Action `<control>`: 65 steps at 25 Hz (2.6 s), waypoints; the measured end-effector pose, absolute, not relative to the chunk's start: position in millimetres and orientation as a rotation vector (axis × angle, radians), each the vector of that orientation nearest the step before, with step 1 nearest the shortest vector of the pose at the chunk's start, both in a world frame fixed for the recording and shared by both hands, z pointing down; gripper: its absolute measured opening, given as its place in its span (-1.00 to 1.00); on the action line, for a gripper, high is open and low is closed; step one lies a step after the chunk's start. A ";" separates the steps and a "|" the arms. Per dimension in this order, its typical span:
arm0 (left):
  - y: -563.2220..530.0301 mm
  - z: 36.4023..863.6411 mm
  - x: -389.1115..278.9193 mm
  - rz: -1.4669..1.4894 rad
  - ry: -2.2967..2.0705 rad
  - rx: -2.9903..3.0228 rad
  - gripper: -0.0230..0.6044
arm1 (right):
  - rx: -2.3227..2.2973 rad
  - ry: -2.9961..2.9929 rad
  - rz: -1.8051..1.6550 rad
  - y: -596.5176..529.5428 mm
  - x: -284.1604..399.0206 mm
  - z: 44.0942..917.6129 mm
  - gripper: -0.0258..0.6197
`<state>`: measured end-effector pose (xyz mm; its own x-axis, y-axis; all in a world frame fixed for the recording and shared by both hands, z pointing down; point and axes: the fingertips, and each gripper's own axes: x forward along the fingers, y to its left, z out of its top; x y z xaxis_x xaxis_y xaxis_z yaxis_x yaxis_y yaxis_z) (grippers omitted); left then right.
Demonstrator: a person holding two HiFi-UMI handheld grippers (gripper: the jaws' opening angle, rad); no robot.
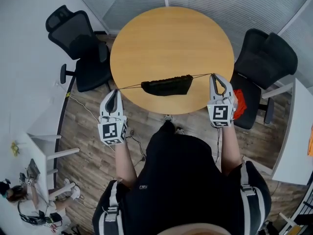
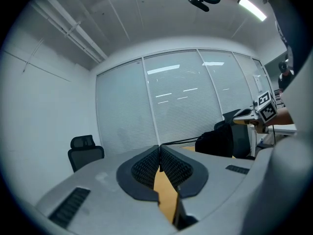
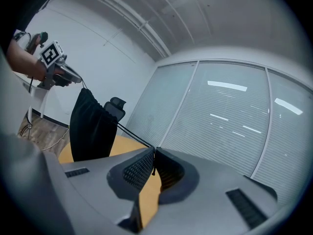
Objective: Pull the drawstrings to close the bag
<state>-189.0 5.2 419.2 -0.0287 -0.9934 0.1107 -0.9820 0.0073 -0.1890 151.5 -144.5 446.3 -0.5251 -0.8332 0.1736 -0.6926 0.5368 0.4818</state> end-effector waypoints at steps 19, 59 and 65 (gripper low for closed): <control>5.4 428.7 -217.2 -0.343 2.388 -2.052 -0.85 | 1.306 -2.284 -0.530 -164.3 183.8 457.4 -0.70; 23.7 472.5 -272.6 -0.218 2.734 -1.956 -0.85 | 1.392 -2.092 -0.538 -178.6 226.2 483.2 -0.70; 18.6 474.0 -272.7 -0.231 2.720 -1.972 -0.85 | 1.407 -2.078 -0.517 -179.5 229.8 486.8 -0.71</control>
<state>-272.7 18.6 474.0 -0.2974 -0.9186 0.2601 -0.9493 0.3135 0.0215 229.8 -179.5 486.8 -0.2827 -0.9285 0.2407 -0.7075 0.3713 0.6013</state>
